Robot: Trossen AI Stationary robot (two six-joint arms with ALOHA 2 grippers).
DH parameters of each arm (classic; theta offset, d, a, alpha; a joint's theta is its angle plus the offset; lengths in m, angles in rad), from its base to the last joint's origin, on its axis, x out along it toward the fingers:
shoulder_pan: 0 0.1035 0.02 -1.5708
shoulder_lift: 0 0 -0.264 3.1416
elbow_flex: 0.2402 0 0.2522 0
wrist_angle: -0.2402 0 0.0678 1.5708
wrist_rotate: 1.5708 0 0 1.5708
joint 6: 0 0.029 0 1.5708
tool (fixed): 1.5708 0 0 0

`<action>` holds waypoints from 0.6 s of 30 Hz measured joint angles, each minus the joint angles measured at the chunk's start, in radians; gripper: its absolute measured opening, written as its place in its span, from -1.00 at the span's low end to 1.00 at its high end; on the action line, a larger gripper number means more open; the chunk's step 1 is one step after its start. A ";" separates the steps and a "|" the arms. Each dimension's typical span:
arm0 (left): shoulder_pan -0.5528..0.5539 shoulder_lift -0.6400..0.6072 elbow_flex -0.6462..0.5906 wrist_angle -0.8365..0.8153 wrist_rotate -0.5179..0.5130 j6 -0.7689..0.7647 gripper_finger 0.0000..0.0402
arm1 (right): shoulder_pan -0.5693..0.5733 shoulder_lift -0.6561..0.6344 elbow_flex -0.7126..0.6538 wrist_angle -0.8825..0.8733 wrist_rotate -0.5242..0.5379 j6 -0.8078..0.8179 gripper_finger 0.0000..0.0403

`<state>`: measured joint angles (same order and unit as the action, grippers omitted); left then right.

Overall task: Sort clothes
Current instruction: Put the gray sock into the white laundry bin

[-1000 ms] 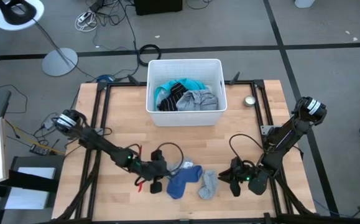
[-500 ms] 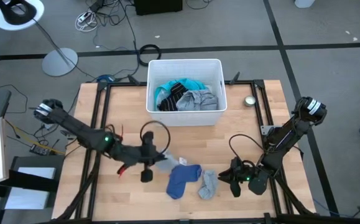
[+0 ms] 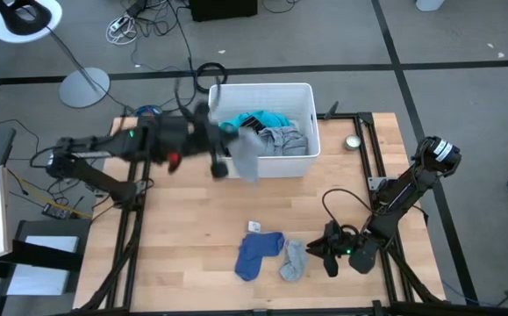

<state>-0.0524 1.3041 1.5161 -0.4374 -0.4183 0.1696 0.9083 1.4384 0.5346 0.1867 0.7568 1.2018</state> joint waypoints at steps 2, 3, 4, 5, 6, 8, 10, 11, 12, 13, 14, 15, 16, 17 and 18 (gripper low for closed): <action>0.085 0.000 0.038 0.005 0.027 0.028 -1.00 | -0.005 0.000 0.000 0.000 0.000 -0.003 -0.56; 0.126 0.000 0.053 0.008 0.048 0.033 -1.00 | -0.008 0.000 0.000 0.000 0.000 -0.008 -0.56; 0.166 0.000 0.063 0.013 0.074 0.034 -1.00 | -0.010 0.000 0.000 0.000 0.000 -0.010 -0.56; 0.207 0.000 0.067 0.018 0.101 0.035 -1.00 | -0.012 0.000 0.000 0.000 0.000 -0.013 -0.56; 0.246 0.000 0.068 0.025 0.126 0.036 -1.00 | -0.014 0.000 0.000 0.001 0.000 -0.018 -0.56; 0.316 0.002 0.068 0.021 0.175 0.032 -1.00 | -0.018 0.000 0.000 0.001 0.000 -0.020 -0.56; 0.373 0.015 0.069 0.006 0.229 0.013 -1.00 | -0.022 0.000 0.000 0.002 0.000 -0.033 -0.56; 0.400 0.022 0.069 -0.011 0.252 0.005 -1.00 | -0.024 0.000 0.000 0.002 0.000 -0.039 -0.56; 0.421 0.033 0.065 -0.025 0.265 -0.003 -0.99 | -0.027 0.000 0.000 0.002 0.000 -0.046 -0.56; 0.435 0.045 0.059 -0.031 0.272 -0.021 -0.98 | -0.029 0.000 0.000 0.002 0.000 -0.052 -0.56; 0.447 0.057 0.050 -0.032 0.273 -0.036 -0.96 | -0.031 0.000 0.000 0.002 -0.001 -0.053 -0.56; 0.461 0.068 0.042 -0.038 0.274 -0.046 -0.94 | -0.033 0.000 0.000 0.002 -0.001 -0.053 -0.56; 0.469 0.080 0.033 -0.044 0.275 -0.055 -0.92 | -0.034 0.000 0.000 0.002 -0.002 -0.053 -0.56; 0.477 0.092 0.026 -0.050 0.275 -0.065 -0.90 | -0.036 0.000 0.000 0.002 -0.003 -0.053 -0.56; 0.482 0.105 0.020 -0.057 0.279 -0.067 -0.87 | -0.037 0.000 0.000 0.002 -0.005 -0.054 -0.56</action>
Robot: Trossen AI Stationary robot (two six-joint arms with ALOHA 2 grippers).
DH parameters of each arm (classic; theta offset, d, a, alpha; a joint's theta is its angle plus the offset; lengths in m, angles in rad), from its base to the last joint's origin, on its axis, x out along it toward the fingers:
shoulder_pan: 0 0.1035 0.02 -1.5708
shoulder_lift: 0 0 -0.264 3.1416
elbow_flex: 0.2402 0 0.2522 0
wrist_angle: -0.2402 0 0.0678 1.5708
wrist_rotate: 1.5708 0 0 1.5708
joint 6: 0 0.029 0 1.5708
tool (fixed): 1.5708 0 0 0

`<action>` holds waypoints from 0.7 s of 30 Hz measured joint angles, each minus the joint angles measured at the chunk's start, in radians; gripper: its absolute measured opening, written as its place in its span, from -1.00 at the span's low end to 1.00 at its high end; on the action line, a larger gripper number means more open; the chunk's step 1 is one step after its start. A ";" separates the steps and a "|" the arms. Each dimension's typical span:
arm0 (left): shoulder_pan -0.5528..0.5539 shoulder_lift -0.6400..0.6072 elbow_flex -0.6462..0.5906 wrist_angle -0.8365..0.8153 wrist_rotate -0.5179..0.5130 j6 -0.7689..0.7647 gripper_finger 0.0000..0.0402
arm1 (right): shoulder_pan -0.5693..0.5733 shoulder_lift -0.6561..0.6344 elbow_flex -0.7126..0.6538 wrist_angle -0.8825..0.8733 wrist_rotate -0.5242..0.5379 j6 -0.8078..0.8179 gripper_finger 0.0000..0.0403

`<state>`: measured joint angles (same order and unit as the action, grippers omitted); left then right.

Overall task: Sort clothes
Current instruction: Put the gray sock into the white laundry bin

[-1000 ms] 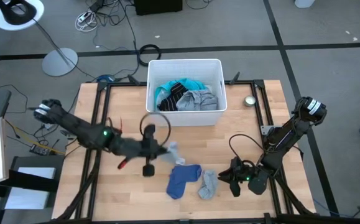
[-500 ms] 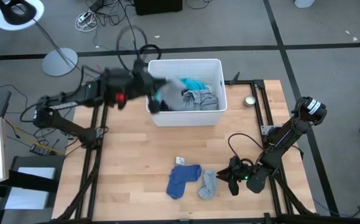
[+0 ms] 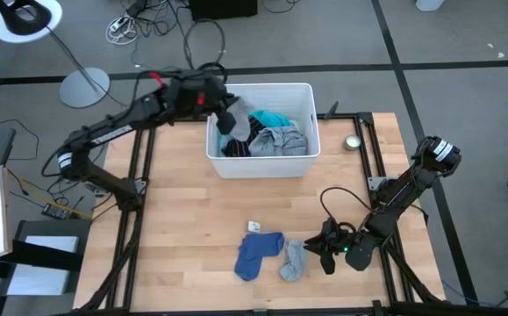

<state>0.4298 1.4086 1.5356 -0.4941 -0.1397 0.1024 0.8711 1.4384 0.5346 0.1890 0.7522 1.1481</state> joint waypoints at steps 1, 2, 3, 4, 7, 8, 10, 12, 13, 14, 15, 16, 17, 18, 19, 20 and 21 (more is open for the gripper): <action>0.006 0.012 -0.007 -0.011 0.015 -0.001 -0.84 | 0.000 0.000 0.000 0.000 0.000 0.000 -0.56; 0.012 0.025 -0.016 -0.020 0.038 -0.002 -0.80 | 0.000 0.000 0.000 0.000 0.000 0.000 -0.56; 0.017 0.036 -0.025 -0.029 0.059 -0.005 -0.77 | 0.000 0.000 0.000 0.000 -0.001 0.000 -0.56; 0.020 0.047 -0.034 -0.034 0.074 -0.011 -0.73 | -0.001 0.000 0.000 0.000 -0.001 0.000 -0.56; 0.029 0.066 -0.050 -0.052 0.110 -0.037 -0.61 | -0.001 0.000 0.000 0.000 -0.002 0.000 -0.56; 0.032 0.069 -0.050 -0.069 0.121 -0.054 -0.56 | -0.001 0.000 0.000 0.000 -0.003 0.000 -0.56; 0.036 0.071 -0.050 -0.093 0.147 -0.079 -0.47 | -0.001 0.000 0.000 0.000 -0.005 0.000 -0.56; 0.037 0.071 -0.050 -0.123 0.175 -0.113 -0.39 | -0.001 0.000 0.000 0.000 -0.005 0.000 -0.56; 0.037 0.070 -0.050 -0.137 0.191 -0.129 -0.35 | -0.002 0.000 0.000 0.000 -0.005 0.000 -0.56; 0.036 0.068 -0.050 -0.159 0.196 -0.134 -0.31 | -0.002 0.000 0.000 0.000 -0.005 0.000 -0.56; 0.035 0.066 -0.050 -0.185 0.199 -0.137 -0.28 | -0.002 0.000 0.000 0.000 -0.005 0.000 -0.56; 0.035 0.066 -0.050 -0.210 0.201 -0.139 -0.25 | -0.002 0.000 0.000 0.000 -0.005 0.000 -0.56; 0.036 0.066 -0.050 -0.236 0.201 -0.140 -0.22 | -0.002 0.000 0.000 0.000 -0.005 0.000 -0.56; 0.037 0.066 -0.049 -0.260 0.198 -0.140 -0.20 | -0.003 0.000 0.000 0.001 -0.005 0.000 -0.56; 0.037 0.066 -0.050 -0.280 0.192 -0.136 -0.18 | -0.003 0.000 0.000 0.002 -0.006 0.000 -0.56; 0.037 0.066 -0.049 -0.292 0.182 -0.137 -0.16 | -0.003 0.000 0.000 0.005 -0.005 0.000 -0.56; 0.037 0.063 -0.044 -0.309 0.166 -0.146 -0.16 | -0.003 0.000 0.000 0.009 -0.006 0.000 -0.56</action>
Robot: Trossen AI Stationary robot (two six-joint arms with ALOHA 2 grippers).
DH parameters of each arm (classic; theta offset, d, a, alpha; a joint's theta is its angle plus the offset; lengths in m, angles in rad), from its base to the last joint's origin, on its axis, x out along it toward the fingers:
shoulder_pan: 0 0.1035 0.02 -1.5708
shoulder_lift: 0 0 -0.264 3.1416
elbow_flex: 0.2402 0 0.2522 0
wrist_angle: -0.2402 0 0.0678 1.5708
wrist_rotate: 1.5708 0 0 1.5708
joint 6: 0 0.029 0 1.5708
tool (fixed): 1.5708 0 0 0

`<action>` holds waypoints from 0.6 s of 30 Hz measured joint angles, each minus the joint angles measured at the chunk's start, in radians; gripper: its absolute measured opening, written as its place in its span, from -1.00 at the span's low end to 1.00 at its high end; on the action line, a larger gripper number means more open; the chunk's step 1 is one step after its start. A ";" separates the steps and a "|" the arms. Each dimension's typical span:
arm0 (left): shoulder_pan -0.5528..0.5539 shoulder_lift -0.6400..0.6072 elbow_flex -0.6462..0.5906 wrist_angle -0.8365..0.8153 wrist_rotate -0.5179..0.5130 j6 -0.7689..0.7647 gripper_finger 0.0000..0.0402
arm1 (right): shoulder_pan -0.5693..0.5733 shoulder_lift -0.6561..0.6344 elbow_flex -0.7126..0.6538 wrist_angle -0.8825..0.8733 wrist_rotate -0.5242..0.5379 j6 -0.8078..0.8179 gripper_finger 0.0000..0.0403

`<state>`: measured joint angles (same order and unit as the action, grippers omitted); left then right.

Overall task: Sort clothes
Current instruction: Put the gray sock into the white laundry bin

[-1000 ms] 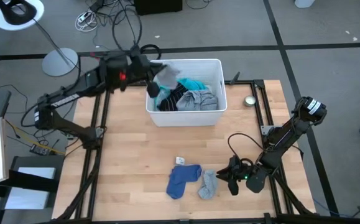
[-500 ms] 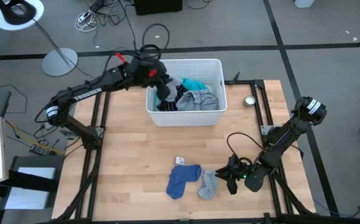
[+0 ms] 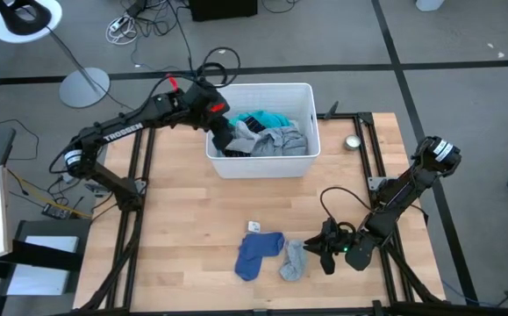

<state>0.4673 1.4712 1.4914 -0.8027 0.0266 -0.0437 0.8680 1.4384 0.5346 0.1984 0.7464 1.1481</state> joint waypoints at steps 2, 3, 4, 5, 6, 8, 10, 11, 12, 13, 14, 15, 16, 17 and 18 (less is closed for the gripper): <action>-0.003 -0.015 0.007 -0.026 -0.021 -0.013 -0.16 | 0.000 0.000 0.000 0.006 0.000 0.000 -0.56; -0.013 -0.029 0.009 -0.036 -0.033 -0.014 -0.16 | 0.000 0.000 0.000 0.005 0.000 0.000 -0.56; -0.029 -0.043 0.011 -0.045 -0.048 -0.014 -0.16 | 0.000 0.000 0.000 0.004 0.000 -0.003 -0.56; -0.050 -0.058 0.012 -0.057 -0.070 -0.013 -0.16 | -0.001 0.000 0.000 0.005 0.000 -0.008 -0.56; -0.075 -0.070 0.012 -0.076 -0.088 -0.012 -0.15 | -0.002 0.000 0.000 0.004 0.000 -0.017 -0.56; -0.129 -0.094 0.012 -0.118 -0.092 -0.018 -0.15 | -0.008 0.000 0.000 0.004 0.000 -0.038 -0.56; -0.195 -0.124 0.010 -0.160 -0.093 -0.044 -0.15 | -0.016 0.000 0.000 0.006 0.000 -0.046 -0.56; -0.233 -0.141 0.008 -0.175 -0.095 -0.061 -0.15 | -0.020 0.000 0.000 0.008 0.000 -0.042 -0.56; -0.275 -0.157 0.001 -0.177 -0.099 -0.081 -0.15 | -0.023 0.000 0.000 0.012 0.000 -0.032 -0.56; -0.319 -0.177 -0.011 -0.173 -0.103 -0.102 -0.15 | -0.026 0.000 0.000 0.017 -0.001 -0.023 -0.56; -0.366 -0.196 -0.031 -0.167 -0.109 -0.123 -0.15 | -0.028 0.000 0.000 0.021 -0.007 -0.020 -0.56; -0.414 -0.213 -0.059 -0.150 -0.116 -0.145 -0.15 | -0.030 0.000 0.000 0.022 -0.018 -0.026 -0.56; -0.468 -0.227 -0.092 -0.109 -0.135 -0.165 -0.15 | -0.032 0.000 0.000 0.022 -0.028 -0.044 -0.56; -0.517 -0.244 -0.129 -0.059 -0.164 -0.181 -0.15 | -0.033 0.000 0.000 0.024 -0.036 -0.066 -0.56; -0.568 -0.264 -0.172 -0.021 -0.196 -0.204 -0.15 | -0.035 0.000 0.000 0.029 -0.037 -0.082 -0.56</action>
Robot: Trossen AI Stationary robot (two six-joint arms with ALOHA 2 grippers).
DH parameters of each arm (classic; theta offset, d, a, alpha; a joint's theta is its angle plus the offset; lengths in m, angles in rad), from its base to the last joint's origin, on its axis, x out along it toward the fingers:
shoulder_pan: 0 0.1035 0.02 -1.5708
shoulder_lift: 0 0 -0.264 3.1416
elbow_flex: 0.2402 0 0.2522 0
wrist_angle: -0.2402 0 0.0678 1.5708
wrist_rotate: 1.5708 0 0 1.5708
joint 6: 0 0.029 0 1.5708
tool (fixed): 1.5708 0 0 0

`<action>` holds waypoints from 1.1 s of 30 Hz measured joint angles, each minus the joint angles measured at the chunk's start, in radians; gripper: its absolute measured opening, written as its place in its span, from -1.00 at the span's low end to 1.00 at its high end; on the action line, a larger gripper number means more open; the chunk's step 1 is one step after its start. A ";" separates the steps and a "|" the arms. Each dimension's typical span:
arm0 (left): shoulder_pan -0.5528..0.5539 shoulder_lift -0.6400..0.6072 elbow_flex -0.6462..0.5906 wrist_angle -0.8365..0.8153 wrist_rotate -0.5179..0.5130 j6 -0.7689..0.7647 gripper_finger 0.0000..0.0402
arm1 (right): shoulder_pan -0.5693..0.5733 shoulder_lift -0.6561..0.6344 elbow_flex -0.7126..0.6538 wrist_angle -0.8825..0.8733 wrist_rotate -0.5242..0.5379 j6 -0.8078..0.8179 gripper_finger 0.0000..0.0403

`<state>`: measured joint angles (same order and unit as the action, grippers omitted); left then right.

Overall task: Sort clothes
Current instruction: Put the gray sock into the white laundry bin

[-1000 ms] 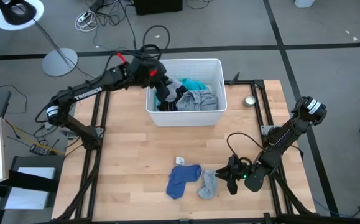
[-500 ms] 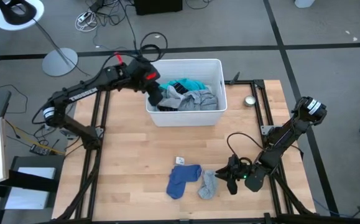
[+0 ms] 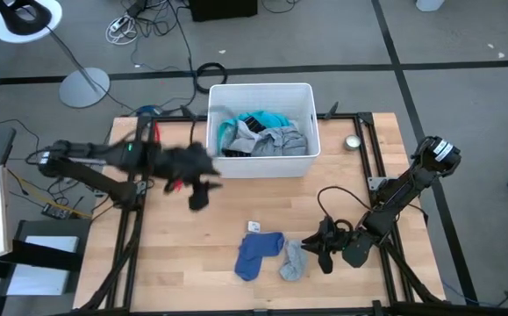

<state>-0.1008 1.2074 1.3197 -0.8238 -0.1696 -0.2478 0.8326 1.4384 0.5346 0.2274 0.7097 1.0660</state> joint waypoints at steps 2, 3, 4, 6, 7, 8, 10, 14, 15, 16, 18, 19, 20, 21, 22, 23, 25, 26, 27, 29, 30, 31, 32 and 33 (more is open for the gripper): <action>-0.092 -0.032 -0.092 0.069 -0.058 -0.046 -0.15 | -0.004 0.000 0.000 0.013 -0.007 -0.037 -0.56; -0.131 -0.043 -0.135 0.118 -0.080 -0.072 -0.15 | -0.004 0.000 0.000 0.015 -0.011 -0.059 -0.56; -0.168 -0.052 -0.177 0.151 -0.097 -0.100 -0.15 | -0.005 0.000 0.000 0.017 -0.022 -0.085 -0.56; -0.233 -0.065 -0.258 0.186 -0.114 -0.162 -0.15 | -0.011 0.000 0.000 0.026 -0.054 -0.135 -0.56; -0.261 -0.066 -0.290 0.218 -0.125 -0.186 -0.15 | -0.014 0.000 0.000 0.028 -0.076 -0.151 -0.56; -0.286 -0.066 -0.323 0.260 -0.133 -0.208 -0.15 | -0.020 0.000 0.001 0.026 -0.101 -0.163 -0.56; -0.329 -0.066 -0.384 0.303 -0.160 -0.242 -0.15 | -0.040 0.000 0.012 0.018 -0.158 -0.191 -0.56; -0.381 -0.061 -0.482 0.419 -0.185 -0.299 -0.15 | -0.082 0.000 0.093 -0.125 -0.228 -0.259 -0.58; -0.387 -0.061 -0.505 0.443 -0.191 -0.311 -0.15 | -0.090 0.000 0.119 -0.195 -0.230 -0.274 -0.59; -0.394 -0.061 -0.524 0.473 -0.197 -0.324 -0.15 | -0.098 0.000 0.144 -0.258 -0.233 -0.288 -0.61; -0.409 -0.061 -0.554 0.518 -0.205 -0.344 -0.15 | -0.117 0.005 0.187 -0.362 -0.237 -0.303 -0.63; -0.415 -0.061 -0.564 0.536 -0.207 -0.351 -0.15 | -0.126 0.010 0.199 -0.391 -0.240 -0.313 -0.65; -0.420 -0.061 -0.573 0.555 -0.207 -0.357 -0.15 | -0.135 0.014 0.206 -0.414 -0.246 -0.324 -0.66; -0.424 -0.061 -0.580 0.559 -0.206 -0.362 -0.15 | -0.145 0.021 0.210 -0.416 -0.260 -0.341 -0.66; -0.427 -0.061 -0.586 0.565 -0.207 -0.365 -0.15 | -0.156 0.033 0.214 -0.402 -0.278 -0.354 -0.66; -0.431 -0.061 -0.589 0.566 -0.212 -0.367 -0.15 | -0.165 0.045 0.215 -0.392 -0.299 -0.362 -0.66; -0.440 -0.061 -0.589 0.568 -0.231 -0.374 -0.15 | -0.181 0.077 0.215 -0.400 -0.326 -0.363 -0.65; -0.445 -0.061 -0.589 0.571 -0.235 -0.376 -0.15 | -0.186 0.099 0.215 -0.401 -0.337 -0.363 -0.64; -0.449 -0.061 -0.589 0.570 -0.237 -0.379 -0.15 | -0.189 0.120 0.214 -0.401 -0.344 -0.361 -0.63; -0.452 -0.061 -0.589 0.570 -0.238 -0.380 -0.15 | -0.195 0.161 0.213 -0.389 -0.348 -0.363 -0.62; -0.452 -0.061 -0.589 0.570 -0.239 -0.380 -0.15 | -0.198 0.180 0.214 -0.379 -0.347 -0.364 -0.61; -0.452 -0.061 -0.589 0.569 -0.240 -0.380 -0.15 | -0.201 0.199 0.214 -0.378 -0.347 -0.365 -0.61; -0.452 -0.061 -0.589 0.569 -0.242 -0.380 -0.15 | -0.205 0.218 0.214 -0.378 -0.347 -0.365 -0.62; -0.451 -0.061 -0.589 0.569 -0.244 -0.380 -0.15 | -0.209 0.236 0.215 -0.371 -0.340 -0.359 -0.64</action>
<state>-0.5522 1.1461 0.7303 -0.2546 -0.4136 -0.6277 0.6233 1.6744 0.7492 -0.1440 0.3696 0.7068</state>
